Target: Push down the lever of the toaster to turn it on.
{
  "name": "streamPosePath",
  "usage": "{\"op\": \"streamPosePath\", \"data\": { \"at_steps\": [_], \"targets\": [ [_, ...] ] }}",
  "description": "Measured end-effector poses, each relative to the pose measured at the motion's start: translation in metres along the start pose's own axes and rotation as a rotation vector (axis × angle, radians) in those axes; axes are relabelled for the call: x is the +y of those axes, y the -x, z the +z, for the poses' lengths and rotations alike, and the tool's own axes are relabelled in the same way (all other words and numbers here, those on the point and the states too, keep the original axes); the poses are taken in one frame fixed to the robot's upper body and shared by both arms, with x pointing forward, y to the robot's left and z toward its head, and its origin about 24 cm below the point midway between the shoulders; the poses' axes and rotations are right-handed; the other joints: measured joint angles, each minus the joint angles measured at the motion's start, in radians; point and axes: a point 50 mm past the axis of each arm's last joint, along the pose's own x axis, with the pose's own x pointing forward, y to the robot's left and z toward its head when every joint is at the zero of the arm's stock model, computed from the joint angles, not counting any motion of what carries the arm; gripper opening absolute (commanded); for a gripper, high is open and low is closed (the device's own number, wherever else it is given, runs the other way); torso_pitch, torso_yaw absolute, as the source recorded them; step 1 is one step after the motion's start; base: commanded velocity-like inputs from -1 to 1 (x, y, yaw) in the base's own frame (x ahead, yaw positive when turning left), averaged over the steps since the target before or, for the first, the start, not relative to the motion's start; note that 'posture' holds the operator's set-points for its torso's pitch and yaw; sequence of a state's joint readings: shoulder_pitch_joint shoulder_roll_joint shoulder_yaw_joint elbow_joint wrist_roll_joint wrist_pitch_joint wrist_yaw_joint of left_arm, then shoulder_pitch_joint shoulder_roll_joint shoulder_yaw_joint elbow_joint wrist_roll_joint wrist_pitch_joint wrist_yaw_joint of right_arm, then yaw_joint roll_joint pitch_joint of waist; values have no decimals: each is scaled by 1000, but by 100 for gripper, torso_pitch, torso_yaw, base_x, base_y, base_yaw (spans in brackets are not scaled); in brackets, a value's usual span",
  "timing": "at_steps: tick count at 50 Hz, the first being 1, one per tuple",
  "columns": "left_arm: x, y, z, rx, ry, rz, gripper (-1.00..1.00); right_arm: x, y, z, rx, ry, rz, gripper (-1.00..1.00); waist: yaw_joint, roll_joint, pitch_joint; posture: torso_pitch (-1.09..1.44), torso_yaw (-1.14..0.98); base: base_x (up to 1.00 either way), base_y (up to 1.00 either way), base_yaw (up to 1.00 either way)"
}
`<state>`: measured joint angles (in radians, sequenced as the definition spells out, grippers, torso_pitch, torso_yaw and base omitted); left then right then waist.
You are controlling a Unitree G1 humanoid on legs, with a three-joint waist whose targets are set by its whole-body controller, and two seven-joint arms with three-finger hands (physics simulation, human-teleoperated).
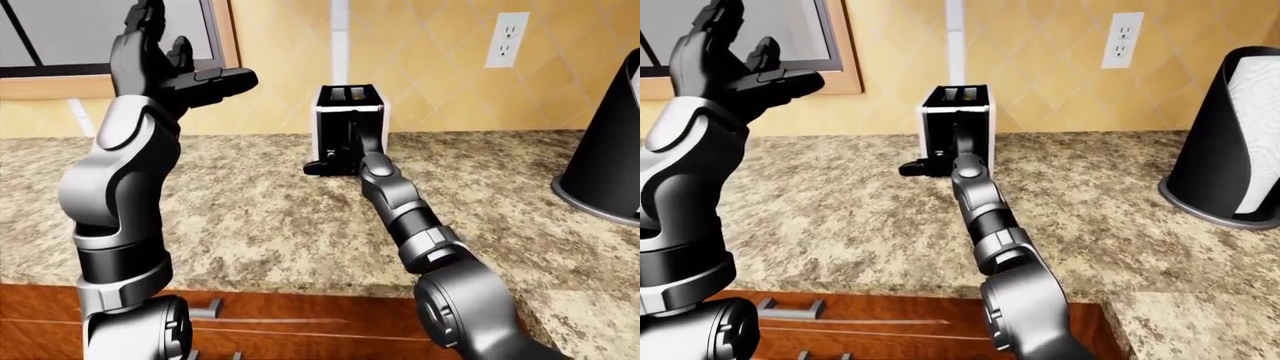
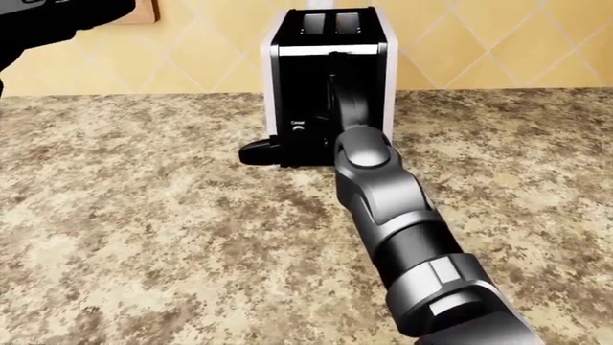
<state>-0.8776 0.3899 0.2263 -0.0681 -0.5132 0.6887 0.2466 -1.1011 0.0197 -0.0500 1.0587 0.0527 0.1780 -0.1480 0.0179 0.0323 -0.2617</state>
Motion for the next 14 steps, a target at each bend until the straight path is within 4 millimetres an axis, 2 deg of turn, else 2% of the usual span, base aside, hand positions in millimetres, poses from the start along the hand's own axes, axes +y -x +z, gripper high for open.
{"op": "streamPosePath", "data": {
  "at_steps": [14],
  "targets": [
    [0, 0, 2, -7, 4, 2, 100, 0, 0, -6, 36, 3, -4, 100, 3, -1, 2, -36, 0, 0, 0, 0]
  ]
}}
